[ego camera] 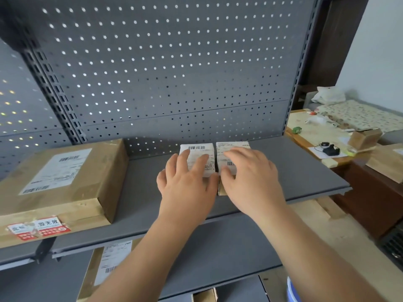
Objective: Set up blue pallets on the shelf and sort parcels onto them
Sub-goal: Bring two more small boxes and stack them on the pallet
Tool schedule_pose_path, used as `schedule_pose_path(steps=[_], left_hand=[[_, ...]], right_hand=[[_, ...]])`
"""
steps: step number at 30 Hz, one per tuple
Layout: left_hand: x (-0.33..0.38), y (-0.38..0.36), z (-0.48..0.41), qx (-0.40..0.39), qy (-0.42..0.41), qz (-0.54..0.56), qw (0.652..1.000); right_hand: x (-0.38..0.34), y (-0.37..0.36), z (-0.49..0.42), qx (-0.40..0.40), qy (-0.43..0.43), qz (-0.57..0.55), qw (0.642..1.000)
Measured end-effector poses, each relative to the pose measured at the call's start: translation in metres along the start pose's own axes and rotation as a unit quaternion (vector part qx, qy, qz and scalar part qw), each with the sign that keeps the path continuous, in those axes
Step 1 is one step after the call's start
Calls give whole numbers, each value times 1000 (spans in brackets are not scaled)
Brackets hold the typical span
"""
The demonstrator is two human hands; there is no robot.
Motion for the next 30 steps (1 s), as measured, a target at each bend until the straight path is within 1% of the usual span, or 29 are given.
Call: schedule_pose_path(steps=[5,9,18,24,30], left_hand=[[-4,-9,-5,-19,29,4,999],[-3,-9,-9,-17,40,5,999],[-7,-11,-12,-23,59,24,998],[-6,-16,-13,-13,83,22,996],[-5,-14,-10,1,112,23,993]], right_hand=[[12,-17,-6,-23,9,-28,999],[20,-18,-9,-10,22,-41,999],[35,-14,-16,-10,41,-19,999],[45,-17,-17,-4,40,-37,998],[49,-19,-17,-6,62,-53,997]])
Point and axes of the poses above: each hand's wrist, its own z-axis away from the middle knuckle, its own y-axis out of the back of the hand, x = y × z, the point moved 7 cm from there along -z, towards the middle knuckle, and after that the axes turned 3 degrees about y, right-handed, at the moved point
